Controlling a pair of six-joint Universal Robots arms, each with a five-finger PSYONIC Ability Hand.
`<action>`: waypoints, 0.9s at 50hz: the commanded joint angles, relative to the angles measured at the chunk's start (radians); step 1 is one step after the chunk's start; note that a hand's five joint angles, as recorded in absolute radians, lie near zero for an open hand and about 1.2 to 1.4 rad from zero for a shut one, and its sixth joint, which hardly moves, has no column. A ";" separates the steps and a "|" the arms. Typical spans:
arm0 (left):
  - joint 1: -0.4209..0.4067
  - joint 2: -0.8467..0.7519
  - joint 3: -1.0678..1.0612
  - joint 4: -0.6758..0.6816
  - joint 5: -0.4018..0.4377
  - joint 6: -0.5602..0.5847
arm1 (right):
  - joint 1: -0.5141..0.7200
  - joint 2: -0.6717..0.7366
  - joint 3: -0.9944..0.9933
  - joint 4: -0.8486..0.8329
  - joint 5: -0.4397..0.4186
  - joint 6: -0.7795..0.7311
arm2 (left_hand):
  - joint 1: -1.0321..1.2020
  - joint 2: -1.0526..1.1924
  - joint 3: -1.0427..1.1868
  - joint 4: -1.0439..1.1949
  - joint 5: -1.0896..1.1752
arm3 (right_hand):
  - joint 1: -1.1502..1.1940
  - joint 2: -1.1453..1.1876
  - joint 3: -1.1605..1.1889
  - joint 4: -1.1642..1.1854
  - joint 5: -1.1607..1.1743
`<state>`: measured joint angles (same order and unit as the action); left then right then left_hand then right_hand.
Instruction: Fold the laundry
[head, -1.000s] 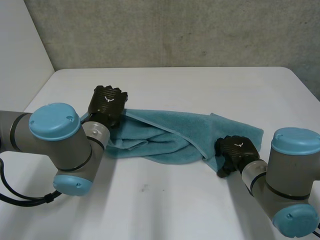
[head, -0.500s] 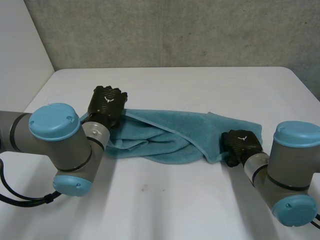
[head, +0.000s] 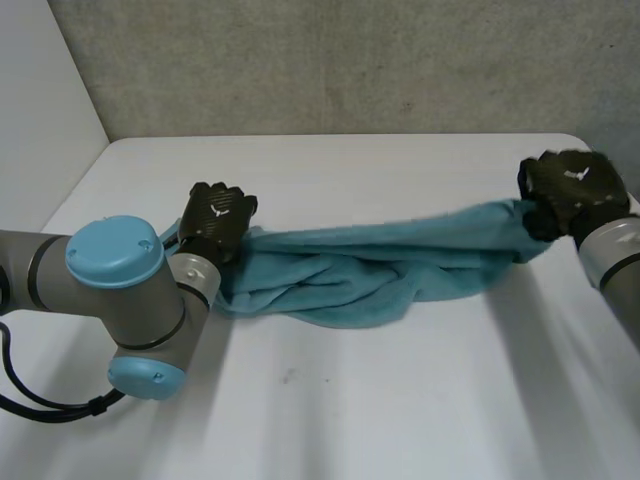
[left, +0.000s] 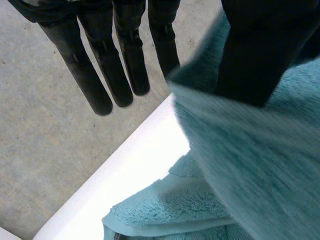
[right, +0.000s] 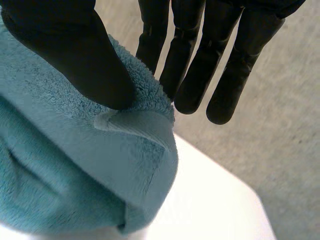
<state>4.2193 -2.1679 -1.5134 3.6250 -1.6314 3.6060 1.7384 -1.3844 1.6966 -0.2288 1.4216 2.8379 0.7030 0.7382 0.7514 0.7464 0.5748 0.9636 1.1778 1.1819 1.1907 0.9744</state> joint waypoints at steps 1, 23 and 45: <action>0.004 -0.024 0.007 0.001 -0.002 -0.001 | -0.039 -0.082 -0.011 0.066 -0.043 -0.008 | -0.032 -0.067 -0.080 -0.075 -0.078 | 0.433 0.218 0.214 0.206 0.247; 0.025 0.073 -0.074 -0.016 -0.053 -0.001 | -0.088 0.102 -0.008 0.091 -0.035 -0.199 | 0.693 0.658 0.645 0.650 0.647 | 0.433 0.218 0.214 0.206 0.247; 0.047 -0.015 0.135 -0.016 -0.021 0.040 | -0.034 0.326 -0.344 0.148 -0.024 -0.198 | 0.693 0.658 0.645 0.650 0.647 | 0.433 0.218 0.214 0.206 0.247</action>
<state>4.2501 -2.1234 -1.5371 3.6038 -1.6706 3.6262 1.7003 -1.1367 1.5196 -0.0805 1.3883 2.6408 1.1608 1.1989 1.1937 1.1954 0.9266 0.9637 1.1778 1.1844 1.1910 0.9914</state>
